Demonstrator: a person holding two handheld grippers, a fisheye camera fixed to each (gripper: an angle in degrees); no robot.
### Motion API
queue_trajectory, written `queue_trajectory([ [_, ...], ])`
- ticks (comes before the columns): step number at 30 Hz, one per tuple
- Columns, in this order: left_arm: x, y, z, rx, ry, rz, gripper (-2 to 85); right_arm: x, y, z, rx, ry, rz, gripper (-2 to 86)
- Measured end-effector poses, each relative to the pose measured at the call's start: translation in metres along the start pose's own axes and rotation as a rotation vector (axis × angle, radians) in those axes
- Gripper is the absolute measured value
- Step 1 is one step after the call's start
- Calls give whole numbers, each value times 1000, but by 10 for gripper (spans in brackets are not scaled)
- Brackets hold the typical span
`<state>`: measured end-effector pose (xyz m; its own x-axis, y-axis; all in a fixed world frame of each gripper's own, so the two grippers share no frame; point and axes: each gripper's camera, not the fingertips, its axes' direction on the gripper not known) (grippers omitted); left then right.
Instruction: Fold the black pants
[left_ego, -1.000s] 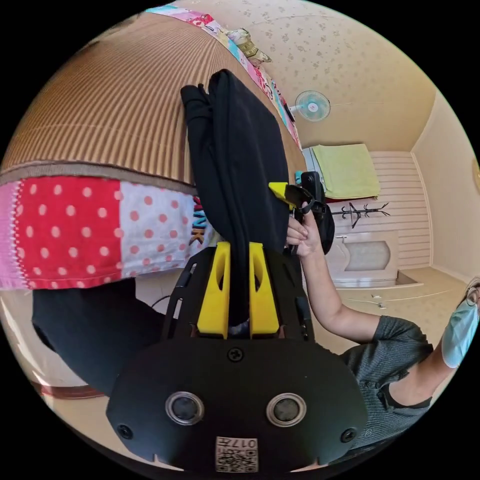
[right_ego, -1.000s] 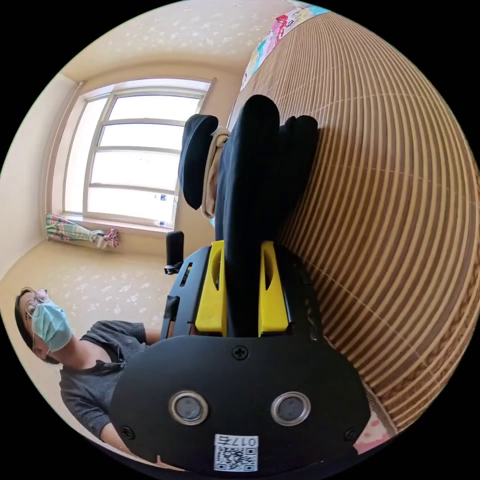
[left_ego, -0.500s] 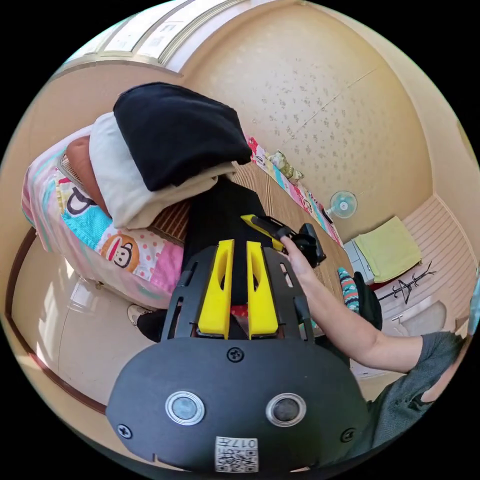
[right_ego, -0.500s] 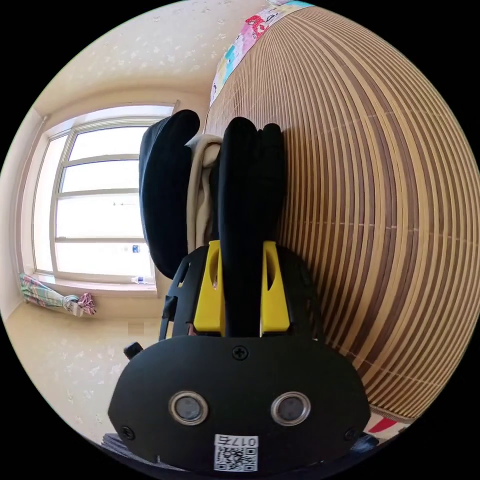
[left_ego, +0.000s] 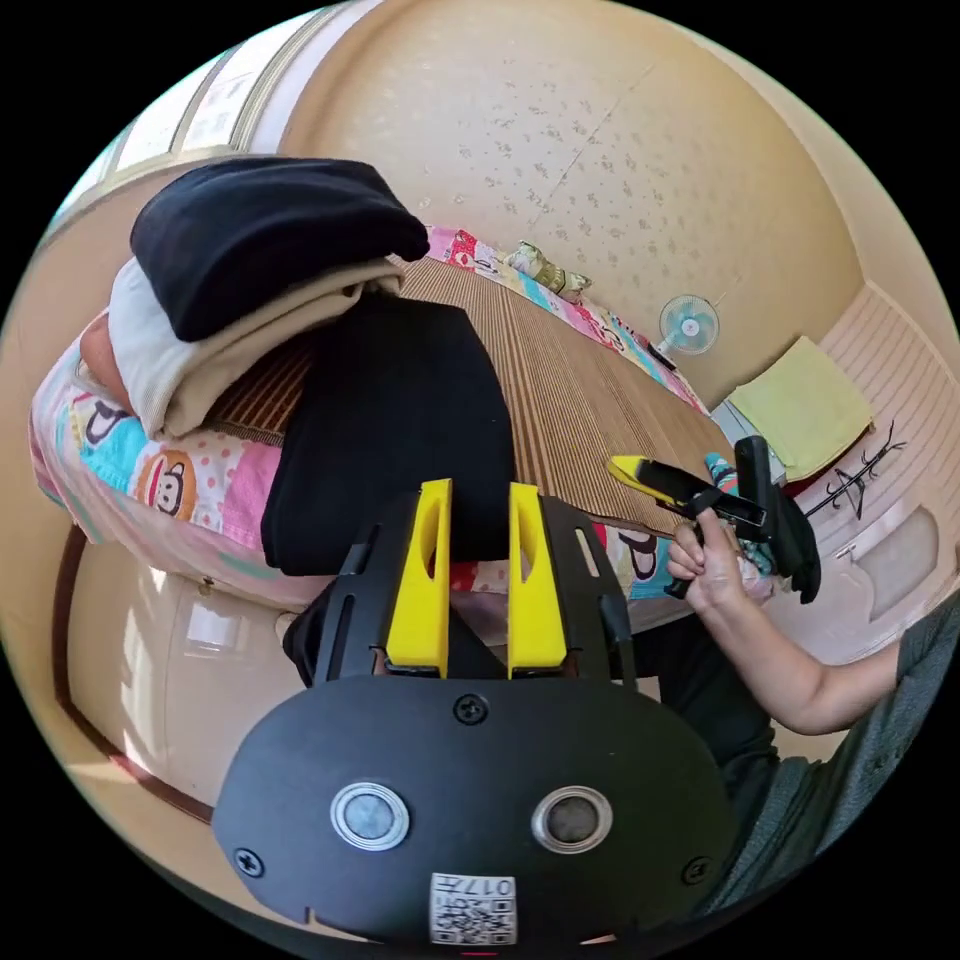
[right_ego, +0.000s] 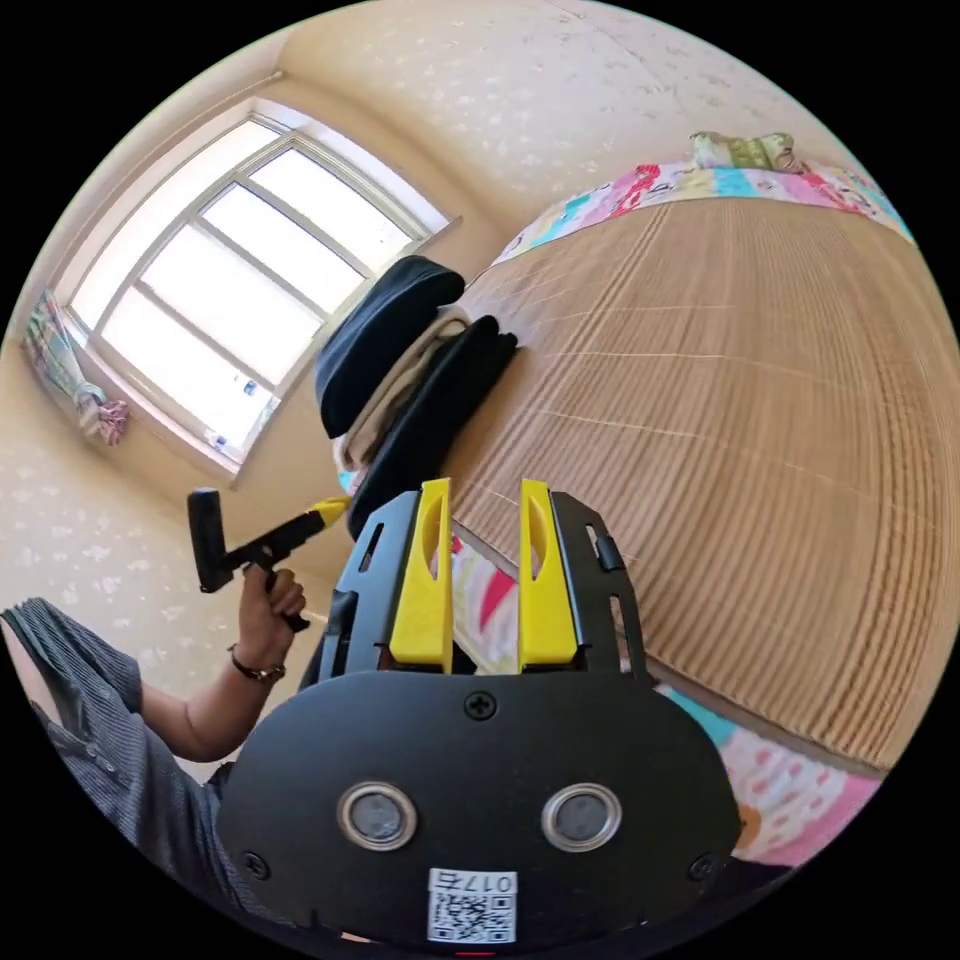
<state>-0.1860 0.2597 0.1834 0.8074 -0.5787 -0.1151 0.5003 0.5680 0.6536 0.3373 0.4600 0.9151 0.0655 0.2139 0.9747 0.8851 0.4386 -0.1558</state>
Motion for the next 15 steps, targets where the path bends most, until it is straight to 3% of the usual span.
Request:
queue_trajectory([
  [5,59,-15,51,-59,139,178,91,23,63,-92,68,171,110,83],
  [8,74,-32,105,-226,280,193,44,26,90,-137,92,263,169,80],
  [10,65,-38,142,-374,215,99,2,27,101,-161,108,321,195,81],
  [15,56,-27,136,-359,26,74,-9,27,111,-239,192,580,279,97],
])
